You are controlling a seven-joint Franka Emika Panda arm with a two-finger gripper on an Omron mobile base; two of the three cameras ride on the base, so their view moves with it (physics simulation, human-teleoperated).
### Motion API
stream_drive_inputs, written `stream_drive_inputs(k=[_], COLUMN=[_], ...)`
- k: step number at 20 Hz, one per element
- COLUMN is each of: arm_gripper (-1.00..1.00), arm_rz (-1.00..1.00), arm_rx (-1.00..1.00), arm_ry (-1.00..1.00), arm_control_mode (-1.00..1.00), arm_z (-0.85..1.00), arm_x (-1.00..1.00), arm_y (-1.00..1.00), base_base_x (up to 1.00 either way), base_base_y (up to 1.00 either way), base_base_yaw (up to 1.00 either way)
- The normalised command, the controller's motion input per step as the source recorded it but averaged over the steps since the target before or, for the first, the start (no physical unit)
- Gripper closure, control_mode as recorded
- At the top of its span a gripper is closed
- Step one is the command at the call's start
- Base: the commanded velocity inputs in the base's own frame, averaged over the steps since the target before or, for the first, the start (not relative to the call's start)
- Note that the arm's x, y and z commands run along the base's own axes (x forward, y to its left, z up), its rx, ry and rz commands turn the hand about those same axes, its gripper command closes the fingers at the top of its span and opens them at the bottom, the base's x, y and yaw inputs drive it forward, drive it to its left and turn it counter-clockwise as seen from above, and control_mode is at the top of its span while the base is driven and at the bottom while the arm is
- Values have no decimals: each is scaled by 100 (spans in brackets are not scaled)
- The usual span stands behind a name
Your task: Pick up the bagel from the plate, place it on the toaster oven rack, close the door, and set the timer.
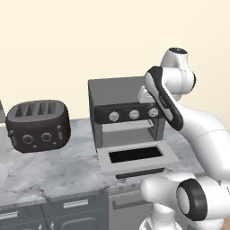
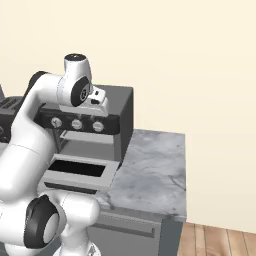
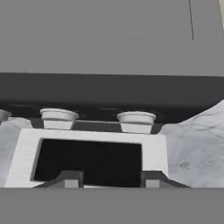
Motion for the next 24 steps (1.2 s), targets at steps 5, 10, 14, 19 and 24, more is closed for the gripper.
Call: stream_drive_inputs(k=[5, 10, 14, 19, 24], arm_gripper=[-100, -100, -100, -100, -100], arm_rz=[0, 0, 0, 0, 0], arm_rx=[0, 0, 0, 0, 0], arm_ry=[0, 0, 0, 0, 0], arm_control_mode=[100, 100, 100, 100, 100], arm_z=[0, 0, 0, 0, 0], arm_x=[0, 0, 0, 0, 0], arm_y=[0, 0, 0, 0, 0], base_base_x=[0, -1, 0, 0, 0], base_base_y=[5, 56, 66, 65, 57], base_base_yaw=[0, 0, 0, 0, 0])
